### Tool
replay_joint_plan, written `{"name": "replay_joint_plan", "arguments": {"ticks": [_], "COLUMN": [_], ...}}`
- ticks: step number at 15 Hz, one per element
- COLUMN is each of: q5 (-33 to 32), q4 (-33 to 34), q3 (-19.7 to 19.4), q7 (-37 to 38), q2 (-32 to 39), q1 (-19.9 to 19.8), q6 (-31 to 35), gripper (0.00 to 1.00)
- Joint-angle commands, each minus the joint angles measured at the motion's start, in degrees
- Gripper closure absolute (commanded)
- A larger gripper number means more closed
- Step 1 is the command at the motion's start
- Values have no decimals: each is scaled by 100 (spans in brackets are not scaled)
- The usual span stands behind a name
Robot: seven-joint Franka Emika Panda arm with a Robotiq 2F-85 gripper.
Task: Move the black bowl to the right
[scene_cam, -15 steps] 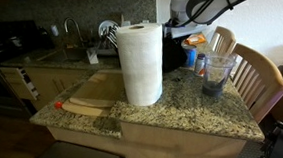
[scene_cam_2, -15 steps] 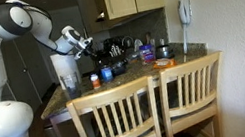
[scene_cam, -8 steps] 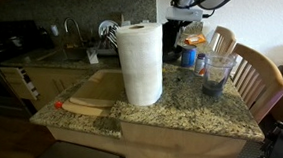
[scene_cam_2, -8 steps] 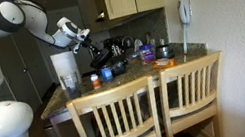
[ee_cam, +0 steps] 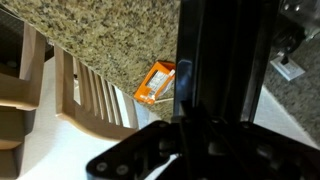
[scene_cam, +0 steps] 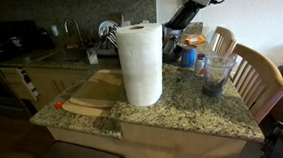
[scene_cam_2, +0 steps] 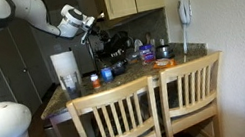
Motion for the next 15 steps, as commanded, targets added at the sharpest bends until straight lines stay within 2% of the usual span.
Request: {"name": "replay_joint_plan", "arguments": {"ticks": [1, 3, 5, 10, 15], "q5": [-248, -254, -345, -1248, -1462], "q4": [-327, -441, -645, -818, -868], "q3": [-149, -247, -323, -420, -407], "q7": [1031, 1540, 1897, 3318, 3958], "q2": [-77, 28, 186, 803, 1126], "q1": [-396, -551, -664, -589, -495], "q6": [279, 427, 885, 1325, 1704], "gripper": [98, 98, 98, 98, 98]}}
